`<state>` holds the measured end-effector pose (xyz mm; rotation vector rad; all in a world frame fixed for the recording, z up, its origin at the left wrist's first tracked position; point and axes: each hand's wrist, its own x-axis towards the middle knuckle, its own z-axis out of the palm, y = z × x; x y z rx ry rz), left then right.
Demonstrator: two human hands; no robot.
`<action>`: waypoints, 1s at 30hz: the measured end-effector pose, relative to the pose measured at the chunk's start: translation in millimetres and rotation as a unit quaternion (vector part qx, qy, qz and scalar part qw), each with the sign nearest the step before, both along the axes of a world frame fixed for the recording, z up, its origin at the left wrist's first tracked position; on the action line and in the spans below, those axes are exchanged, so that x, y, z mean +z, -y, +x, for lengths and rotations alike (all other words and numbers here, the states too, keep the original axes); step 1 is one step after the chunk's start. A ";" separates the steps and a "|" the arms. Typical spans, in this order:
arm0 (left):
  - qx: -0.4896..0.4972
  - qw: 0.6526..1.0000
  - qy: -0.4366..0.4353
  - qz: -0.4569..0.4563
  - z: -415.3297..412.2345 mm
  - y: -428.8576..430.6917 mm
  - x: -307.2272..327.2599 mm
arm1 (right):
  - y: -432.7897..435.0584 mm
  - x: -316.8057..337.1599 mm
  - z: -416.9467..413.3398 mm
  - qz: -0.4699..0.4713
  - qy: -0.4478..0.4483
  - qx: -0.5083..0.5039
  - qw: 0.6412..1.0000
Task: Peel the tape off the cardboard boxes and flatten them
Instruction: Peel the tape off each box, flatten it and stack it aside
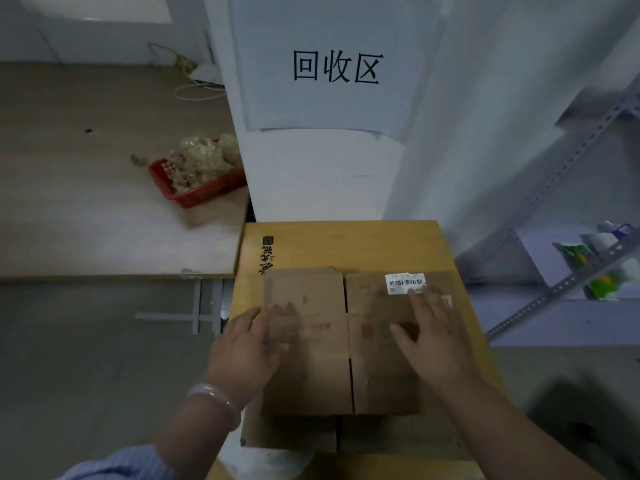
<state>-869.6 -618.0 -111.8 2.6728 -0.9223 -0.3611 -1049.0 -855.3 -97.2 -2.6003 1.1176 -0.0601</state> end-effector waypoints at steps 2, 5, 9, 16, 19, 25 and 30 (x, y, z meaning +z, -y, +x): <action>-0.008 0.998 0.057 -0.006 5.2 -9.7 8.9 | -18.7 11.9 24.1 0.007 0.000 0.070 0.998; 0.000 0.992 0.126 -0.005 22.8 -34.6 26.0 | -56.0 31.1 64.0 -0.005 0.012 0.169 0.985; 0.034 0.983 0.178 -0.008 58.8 -84.7 49.1 | -109.8 47.5 116.2 -0.054 0.019 0.269 0.961; 0.107 0.969 0.221 0.003 128.3 -223.5 79.3 | -256.3 76.3 228.6 -0.048 0.068 0.358 0.930; 0.140 0.959 0.246 0.006 161.8 -294.6 92.0 | -323.7 85.9 277.3 -0.055 0.085 0.382 0.919; 0.187 0.942 0.280 0.007 229.7 -402.4 115.5 | -436.3 105.2 362.3 -0.072 0.108 0.414 0.901; 0.227 0.930 0.290 -0.002 281.2 -461.1 117.7 | -488.8 110.9 428.9 -0.079 0.103 0.433 0.892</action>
